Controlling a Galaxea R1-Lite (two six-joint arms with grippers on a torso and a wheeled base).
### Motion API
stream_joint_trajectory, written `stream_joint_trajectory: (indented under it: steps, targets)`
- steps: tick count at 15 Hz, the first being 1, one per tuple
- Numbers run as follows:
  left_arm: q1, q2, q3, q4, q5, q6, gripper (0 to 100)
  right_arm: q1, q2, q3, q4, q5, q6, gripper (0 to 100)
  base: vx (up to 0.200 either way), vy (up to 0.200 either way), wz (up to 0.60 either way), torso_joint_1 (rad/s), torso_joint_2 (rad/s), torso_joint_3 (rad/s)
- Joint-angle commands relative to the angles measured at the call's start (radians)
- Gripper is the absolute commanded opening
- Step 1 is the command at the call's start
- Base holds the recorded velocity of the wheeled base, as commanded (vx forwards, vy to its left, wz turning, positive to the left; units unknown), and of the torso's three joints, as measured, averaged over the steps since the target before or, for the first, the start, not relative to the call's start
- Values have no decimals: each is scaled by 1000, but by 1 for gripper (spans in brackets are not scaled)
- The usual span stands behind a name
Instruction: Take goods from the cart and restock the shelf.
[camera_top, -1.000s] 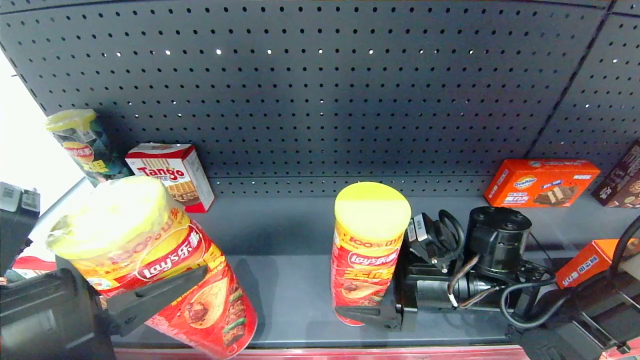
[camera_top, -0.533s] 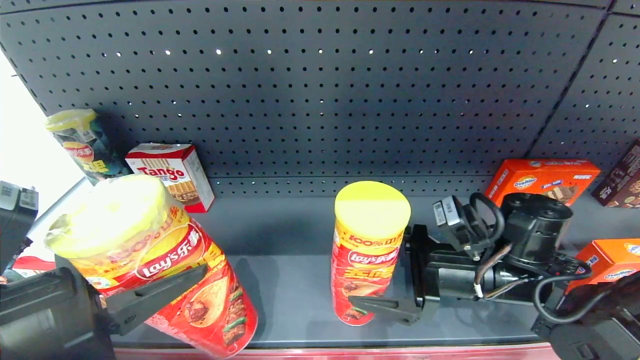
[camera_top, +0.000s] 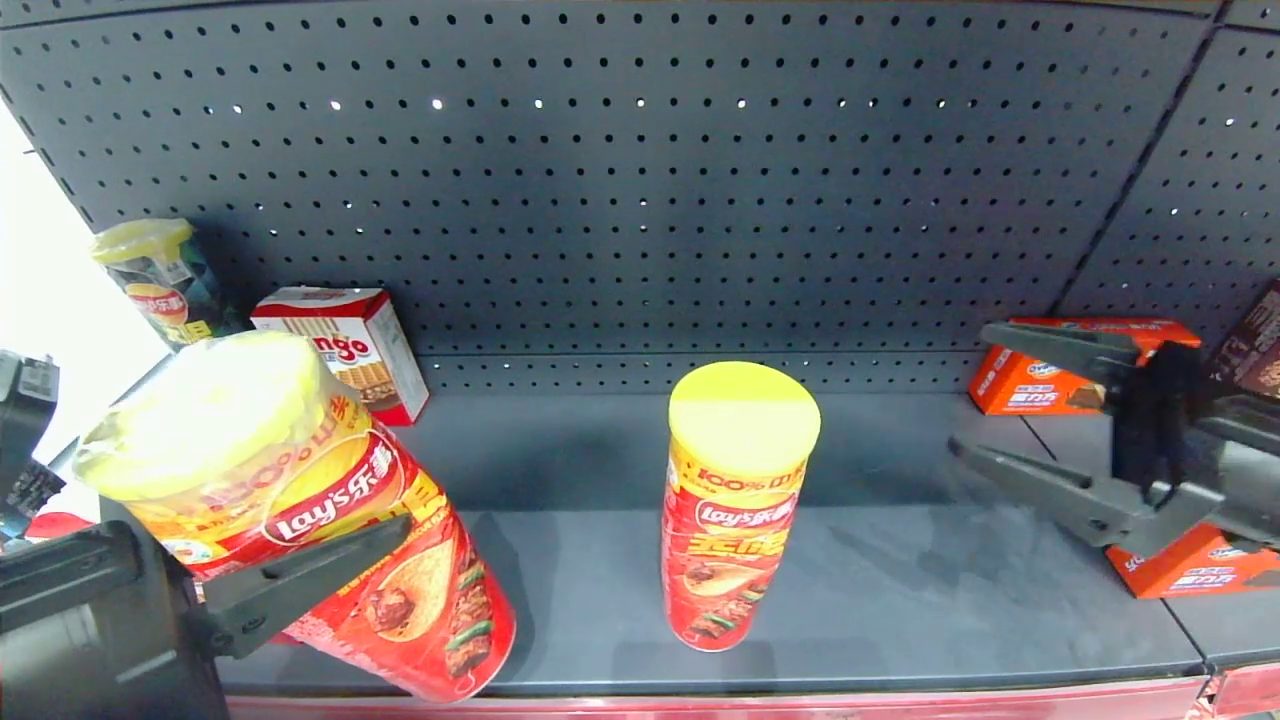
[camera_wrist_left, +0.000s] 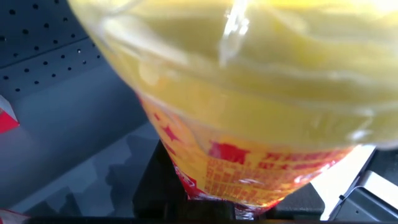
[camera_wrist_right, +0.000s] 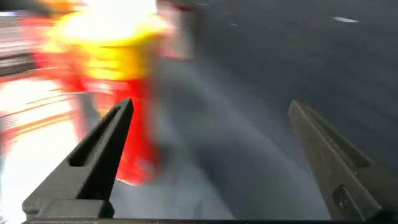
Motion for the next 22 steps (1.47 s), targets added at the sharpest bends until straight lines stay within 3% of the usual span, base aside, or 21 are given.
stream_joint_trajectory:
  steps: [1,4,5,8,11,13,19,22]
  targets:
    - [0,2,-10,1,0,0,0,-120,-334,80,194,-224,78,100,0,0,0,0,0,0]
    - [1,7,-12,1,0,3,0,-117,-499,187,340,-437,91,100,0,0,0,0,0,0]
    - [0,24,-18,-3,-1,10,0,-125,-614,272,428,-589,91,100,0,0,0,0,0,0]
    - [-2,27,-25,-6,-1,16,0,-129,-795,371,570,-747,93,100,0,0,0,0,0,0]
    - [-2,25,-21,-6,-1,31,0,-122,-1021,502,690,-756,105,100,0,0,0,0,0,0]
    - [-3,24,-15,-6,-1,34,0,-134,-1197,499,911,-764,139,100,0,0,0,0,0,0]
    - [-5,27,-19,-6,-1,37,0,-139,-1196,502,888,-762,138,100,0,0,0,0,0,0]
    - [-9,41,-10,-6,-6,63,0,-139,-1196,502,946,-652,124,100,0,0,0,0,0,0]
